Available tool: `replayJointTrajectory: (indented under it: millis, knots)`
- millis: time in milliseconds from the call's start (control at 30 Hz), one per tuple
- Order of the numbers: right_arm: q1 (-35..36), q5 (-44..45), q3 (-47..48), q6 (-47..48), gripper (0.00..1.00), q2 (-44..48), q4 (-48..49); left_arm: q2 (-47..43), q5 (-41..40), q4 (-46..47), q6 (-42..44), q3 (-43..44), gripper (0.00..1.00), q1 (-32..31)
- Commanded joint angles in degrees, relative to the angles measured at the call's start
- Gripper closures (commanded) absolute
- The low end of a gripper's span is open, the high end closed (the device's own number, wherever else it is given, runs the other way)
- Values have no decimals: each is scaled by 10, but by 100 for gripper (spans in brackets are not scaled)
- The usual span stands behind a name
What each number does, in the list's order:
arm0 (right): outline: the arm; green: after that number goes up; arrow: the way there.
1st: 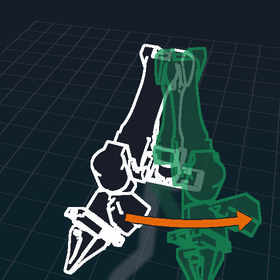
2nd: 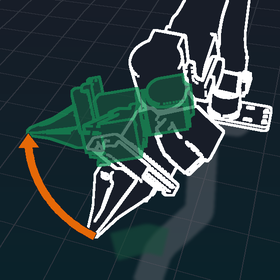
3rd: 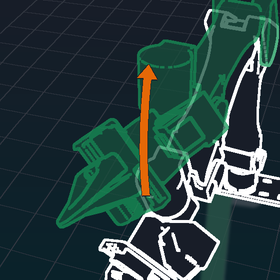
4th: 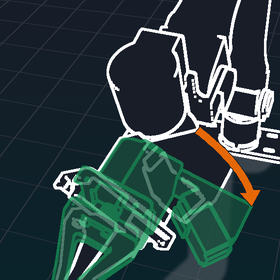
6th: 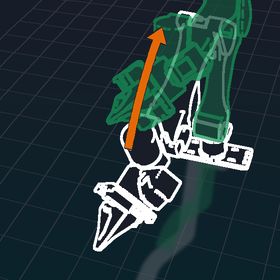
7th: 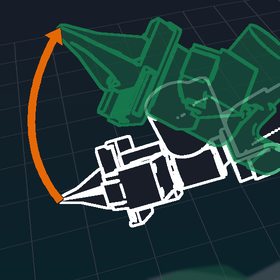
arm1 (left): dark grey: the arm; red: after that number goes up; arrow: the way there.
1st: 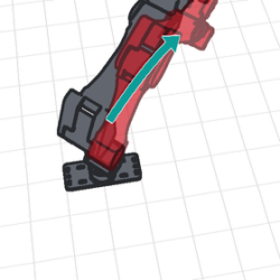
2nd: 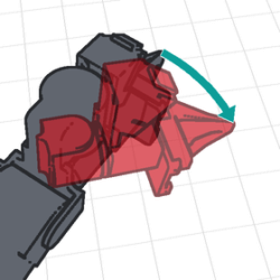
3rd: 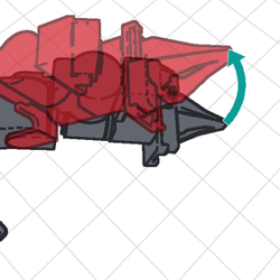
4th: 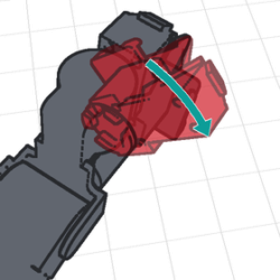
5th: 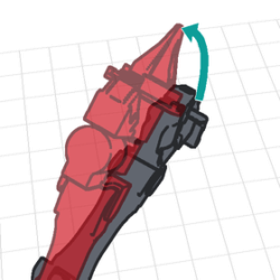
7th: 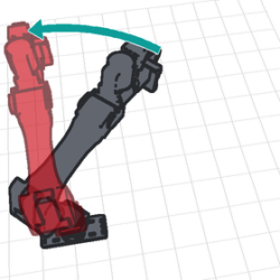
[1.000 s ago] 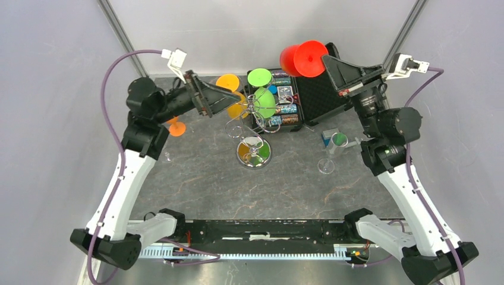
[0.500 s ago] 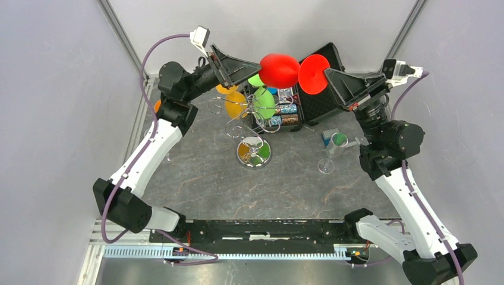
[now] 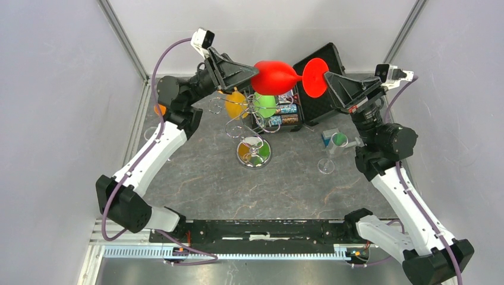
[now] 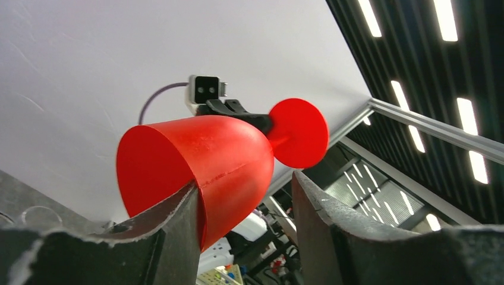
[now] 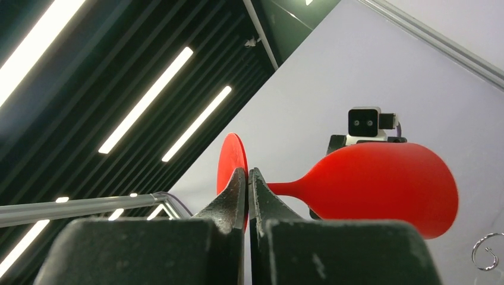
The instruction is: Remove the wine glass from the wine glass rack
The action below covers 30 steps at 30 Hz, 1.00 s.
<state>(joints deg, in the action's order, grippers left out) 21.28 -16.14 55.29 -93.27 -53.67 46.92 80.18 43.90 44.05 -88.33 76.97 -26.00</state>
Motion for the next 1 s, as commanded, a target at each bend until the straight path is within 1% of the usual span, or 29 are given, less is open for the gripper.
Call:
replayJointTrajectory:
  millis: [0,67,100,133,300,400,567,600,667,767,867,933,967]
  knots:
    - [0,23,-23,-2,100,-1,20,-37,31,81,-66,-7,47,-13]
    - [1,30,-32,-4,100,-3,20,-45,35,80,-66,-10,54,-13]
    - [1,33,-40,-5,100,-6,22,-52,43,77,-68,-10,62,-14]
    - [1,34,-41,-4,100,-6,15,-52,46,77,-71,-10,67,-15]
    - [0,43,-47,1,100,-6,9,-62,59,75,-71,-9,83,-15]
    - [0,43,-47,3,100,-9,7,-67,63,65,-58,-10,97,-15]
    - [1,40,-50,5,100,-10,6,-67,63,60,-34,-14,98,-16]
    - [0,38,-49,7,97,-10,3,-68,63,57,-28,-13,98,-15]
    - [1,37,-49,14,87,-11,-2,-71,60,50,-12,-11,98,-15]
    - [1,38,-53,32,68,-9,-6,-79,51,21,21,-4,98,-16]
    - [0,48,-54,67,49,0,-21,-88,40,-40,79,17,98,-15]
    - [0,63,-58,97,40,12,-41,-96,29,-94,132,36,98,-14]
    - [0,76,-62,114,37,20,-52,-102,16,-141,172,46,98,-14]
